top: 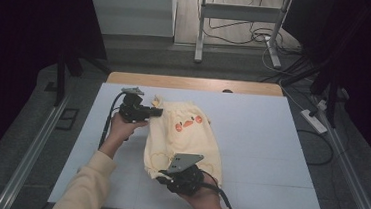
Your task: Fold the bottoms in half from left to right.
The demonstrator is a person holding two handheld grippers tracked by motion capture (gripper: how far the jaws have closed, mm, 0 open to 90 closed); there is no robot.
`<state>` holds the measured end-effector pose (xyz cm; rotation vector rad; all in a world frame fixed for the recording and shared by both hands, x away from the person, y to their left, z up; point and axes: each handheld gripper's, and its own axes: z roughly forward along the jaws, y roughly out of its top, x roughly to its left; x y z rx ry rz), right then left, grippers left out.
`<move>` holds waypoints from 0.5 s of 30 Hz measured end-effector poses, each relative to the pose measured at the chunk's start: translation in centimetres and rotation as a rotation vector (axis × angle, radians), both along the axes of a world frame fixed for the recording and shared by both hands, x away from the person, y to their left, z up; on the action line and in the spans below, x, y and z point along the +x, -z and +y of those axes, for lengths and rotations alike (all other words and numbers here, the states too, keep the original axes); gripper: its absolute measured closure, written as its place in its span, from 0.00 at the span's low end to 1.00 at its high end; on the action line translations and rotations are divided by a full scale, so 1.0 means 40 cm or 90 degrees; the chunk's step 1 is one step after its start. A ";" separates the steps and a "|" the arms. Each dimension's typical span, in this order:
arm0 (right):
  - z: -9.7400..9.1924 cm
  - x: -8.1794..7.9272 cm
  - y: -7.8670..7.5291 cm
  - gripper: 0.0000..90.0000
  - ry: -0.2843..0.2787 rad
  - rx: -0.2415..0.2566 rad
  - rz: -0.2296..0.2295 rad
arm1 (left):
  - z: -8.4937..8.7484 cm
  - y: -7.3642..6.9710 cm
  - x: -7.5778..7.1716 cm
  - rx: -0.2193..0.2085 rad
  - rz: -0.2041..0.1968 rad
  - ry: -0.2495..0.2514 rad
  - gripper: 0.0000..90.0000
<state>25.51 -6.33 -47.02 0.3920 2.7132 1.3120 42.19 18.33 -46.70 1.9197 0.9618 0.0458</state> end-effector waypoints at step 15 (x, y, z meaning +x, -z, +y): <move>-0.021 -0.003 0.005 0.86 0.004 -0.007 0.005 | -0.015 0.006 -0.005 -0.002 0.004 0.006 0.95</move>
